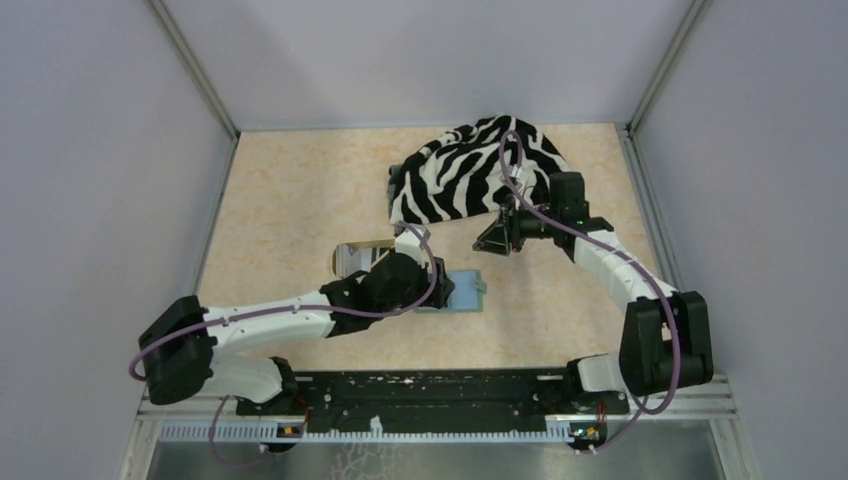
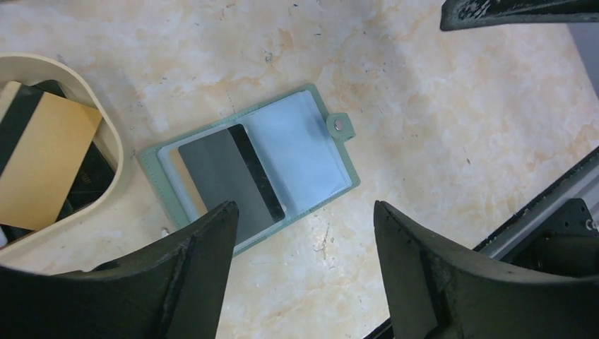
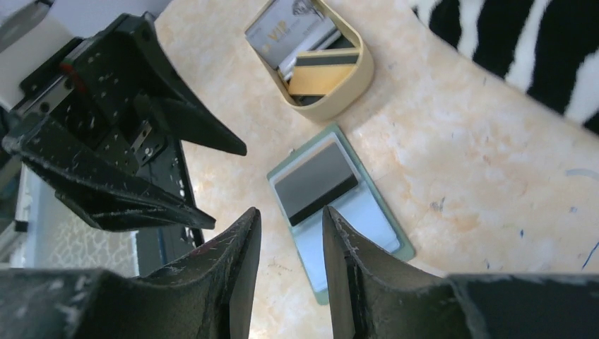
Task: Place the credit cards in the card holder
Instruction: Insert the credit card into the card holder.
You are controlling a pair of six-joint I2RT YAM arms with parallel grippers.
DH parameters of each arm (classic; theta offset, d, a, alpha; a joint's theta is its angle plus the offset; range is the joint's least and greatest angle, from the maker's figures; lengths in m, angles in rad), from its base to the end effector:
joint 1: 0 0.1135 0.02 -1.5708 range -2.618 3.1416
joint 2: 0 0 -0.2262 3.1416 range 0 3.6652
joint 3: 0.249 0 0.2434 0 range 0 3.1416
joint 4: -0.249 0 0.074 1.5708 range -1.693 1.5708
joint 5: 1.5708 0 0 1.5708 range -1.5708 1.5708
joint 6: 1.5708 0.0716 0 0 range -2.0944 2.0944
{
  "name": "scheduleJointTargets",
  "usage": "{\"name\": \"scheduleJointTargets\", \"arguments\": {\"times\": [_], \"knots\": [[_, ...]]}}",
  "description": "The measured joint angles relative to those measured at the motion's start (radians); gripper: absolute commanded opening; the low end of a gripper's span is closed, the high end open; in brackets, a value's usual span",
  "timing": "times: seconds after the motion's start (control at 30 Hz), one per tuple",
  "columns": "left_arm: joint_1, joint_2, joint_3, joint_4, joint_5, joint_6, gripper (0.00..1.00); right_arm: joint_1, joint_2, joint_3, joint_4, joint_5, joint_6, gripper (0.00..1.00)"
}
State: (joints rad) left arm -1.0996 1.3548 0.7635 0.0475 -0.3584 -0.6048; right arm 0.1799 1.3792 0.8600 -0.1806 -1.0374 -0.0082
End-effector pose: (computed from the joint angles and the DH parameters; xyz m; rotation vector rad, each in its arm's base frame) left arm 0.1683 -0.2751 0.1798 0.3112 2.1219 -0.6513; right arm 0.2801 0.1136 0.1995 -0.7392 2.0024 1.2556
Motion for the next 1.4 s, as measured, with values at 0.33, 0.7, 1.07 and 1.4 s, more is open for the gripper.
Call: {"name": "scheduleJointTargets", "arguments": {"times": [0.33,0.7,1.07,1.4], "knots": [[0.009,-0.301,-0.184,0.037,-0.012,0.048,0.84,0.025,-0.119,0.05,-0.251,-0.175,-0.67,0.44],[0.009,-0.436,-0.456,0.173,0.049,-0.06,0.8,0.073,-0.204,-0.149,-0.277,-0.133,-1.046,0.35],[0.009,-0.393,-0.497,0.189,-0.044,-0.171,0.38,0.229,-0.132,-0.166,-0.125,0.114,-0.937,0.03],[0.022,-0.069,-0.319,0.059,-0.182,-0.204,0.3,0.388,0.076,-0.105,-0.107,0.369,-0.822,0.0]]}}
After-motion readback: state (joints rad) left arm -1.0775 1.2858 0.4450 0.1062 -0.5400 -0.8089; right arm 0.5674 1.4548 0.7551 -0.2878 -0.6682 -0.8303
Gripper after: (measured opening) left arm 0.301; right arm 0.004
